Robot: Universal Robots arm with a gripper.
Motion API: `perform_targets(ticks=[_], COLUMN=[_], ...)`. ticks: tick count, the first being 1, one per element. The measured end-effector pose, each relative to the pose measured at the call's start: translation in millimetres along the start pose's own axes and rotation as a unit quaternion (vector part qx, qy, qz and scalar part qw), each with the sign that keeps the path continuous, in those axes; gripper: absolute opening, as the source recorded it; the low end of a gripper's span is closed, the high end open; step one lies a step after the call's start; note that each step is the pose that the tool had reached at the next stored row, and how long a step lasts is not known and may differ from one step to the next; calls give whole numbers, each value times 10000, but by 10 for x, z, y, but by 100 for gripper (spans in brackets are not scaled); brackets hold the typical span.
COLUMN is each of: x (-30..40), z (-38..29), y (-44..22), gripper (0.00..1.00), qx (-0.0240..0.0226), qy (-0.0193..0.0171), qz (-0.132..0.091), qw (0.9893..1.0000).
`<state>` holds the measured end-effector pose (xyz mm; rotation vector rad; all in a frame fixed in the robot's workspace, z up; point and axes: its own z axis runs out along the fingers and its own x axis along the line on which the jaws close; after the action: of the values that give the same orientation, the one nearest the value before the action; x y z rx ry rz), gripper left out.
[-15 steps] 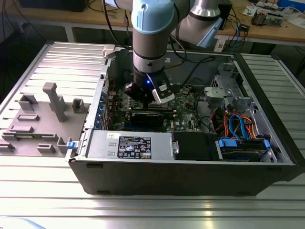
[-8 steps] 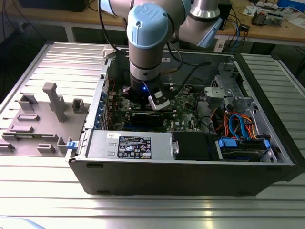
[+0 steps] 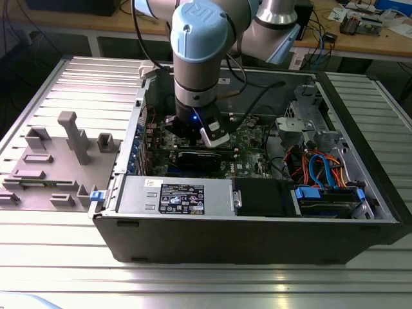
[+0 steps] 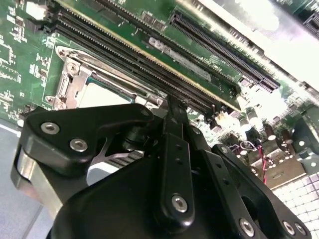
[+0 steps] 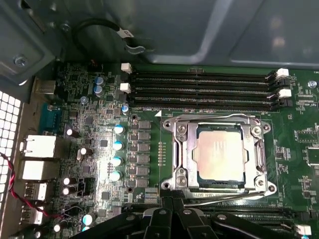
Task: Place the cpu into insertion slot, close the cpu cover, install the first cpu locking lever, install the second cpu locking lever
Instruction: 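Install the second cpu locking lever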
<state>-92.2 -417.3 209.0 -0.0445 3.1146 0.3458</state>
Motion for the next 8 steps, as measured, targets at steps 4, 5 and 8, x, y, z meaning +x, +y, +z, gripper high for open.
perform_targets(ticks=[4,5,8], x=[1,1,1], z=[-7,-9,12], y=[-30,-36,-42], gripper=[11,11,11], qx=[0,1,-34], qy=[-1,-1,-3], qz=[5,6,7], qw=[10000,10000,10000])
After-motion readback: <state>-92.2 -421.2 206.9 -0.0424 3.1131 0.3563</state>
